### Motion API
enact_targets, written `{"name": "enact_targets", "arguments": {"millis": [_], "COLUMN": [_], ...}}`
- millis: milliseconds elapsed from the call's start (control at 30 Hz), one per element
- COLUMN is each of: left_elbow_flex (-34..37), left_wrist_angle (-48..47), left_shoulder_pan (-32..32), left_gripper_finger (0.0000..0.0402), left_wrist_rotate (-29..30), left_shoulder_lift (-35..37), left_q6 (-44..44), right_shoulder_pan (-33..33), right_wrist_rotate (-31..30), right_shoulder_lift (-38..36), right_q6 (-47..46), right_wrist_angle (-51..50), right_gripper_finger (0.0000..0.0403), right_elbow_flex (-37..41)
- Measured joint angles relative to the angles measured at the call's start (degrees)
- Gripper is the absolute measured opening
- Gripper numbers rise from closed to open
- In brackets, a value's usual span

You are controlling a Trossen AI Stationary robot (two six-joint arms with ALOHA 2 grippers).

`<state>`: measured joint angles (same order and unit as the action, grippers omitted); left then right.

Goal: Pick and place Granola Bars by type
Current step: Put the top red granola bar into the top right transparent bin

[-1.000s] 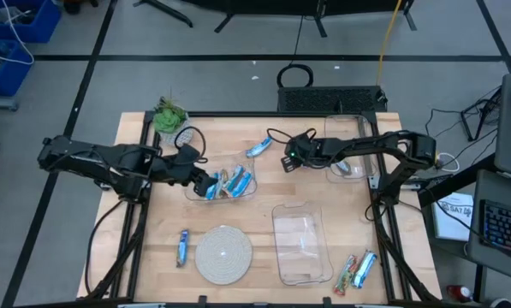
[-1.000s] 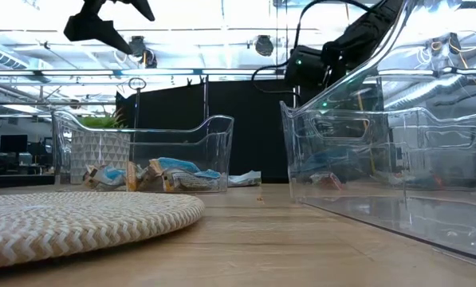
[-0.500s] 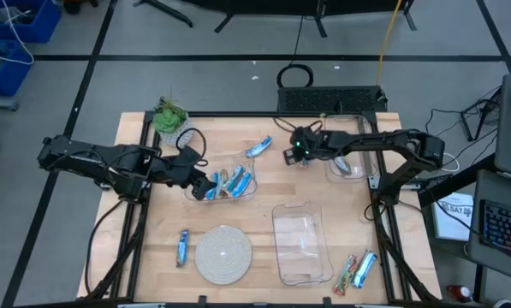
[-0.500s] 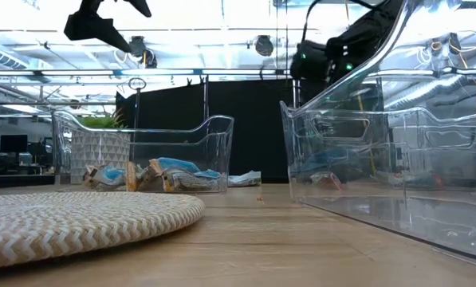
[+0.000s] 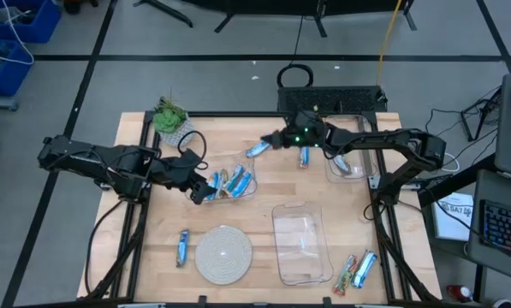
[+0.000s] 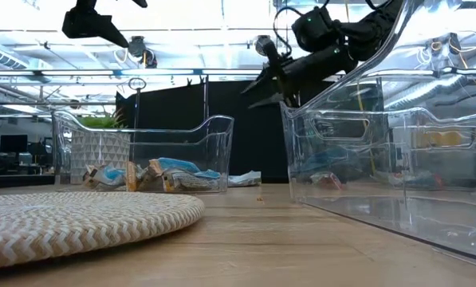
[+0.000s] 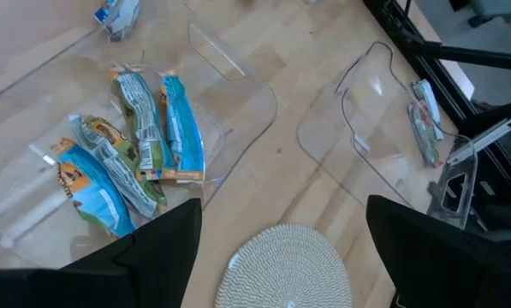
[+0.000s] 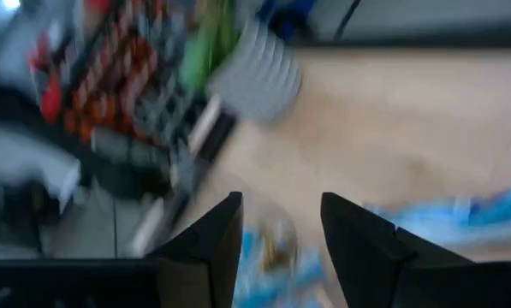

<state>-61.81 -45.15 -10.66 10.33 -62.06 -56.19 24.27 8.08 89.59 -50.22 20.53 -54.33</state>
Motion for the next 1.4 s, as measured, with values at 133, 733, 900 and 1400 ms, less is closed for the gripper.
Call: {"name": "enact_targets", "arguments": {"millis": [133, 733, 900, 1400], "left_elbow_flex": [-0.01, -0.01, -0.01, -0.01], "left_wrist_angle": [0.89, 2.04, 2.00, 1.76], "left_shoulder_pan": [0.00, 0.28, 0.28, -0.03], "left_gripper_finger": [0.0335, 0.0335, 0.0335, 0.0335], "left_wrist_rotate": [-0.04, -3.08, -4.58, -5.92], "left_shoulder_lift": [0.00, 0.00, 0.00, 0.00], "left_q6": [0.43, 5.54, 6.27, 6.17], "right_shoulder_pan": [-0.29, -3.31, -4.61, -7.93], "right_wrist_rotate": [-4.55, -36.55, -34.95, -33.67], "right_shoulder_lift": [-0.10, 10.97, 15.63, 19.63], "right_q6": [2.38, 3.00, -1.42, -14.72], "right_wrist_angle": [-7.34, -74.19, -75.08, -78.91], "right_gripper_finger": [0.0167, 0.0245, 0.0280, 0.0262], "right_elbow_flex": [-5.73, -30.55, -30.48, -22.47]}}
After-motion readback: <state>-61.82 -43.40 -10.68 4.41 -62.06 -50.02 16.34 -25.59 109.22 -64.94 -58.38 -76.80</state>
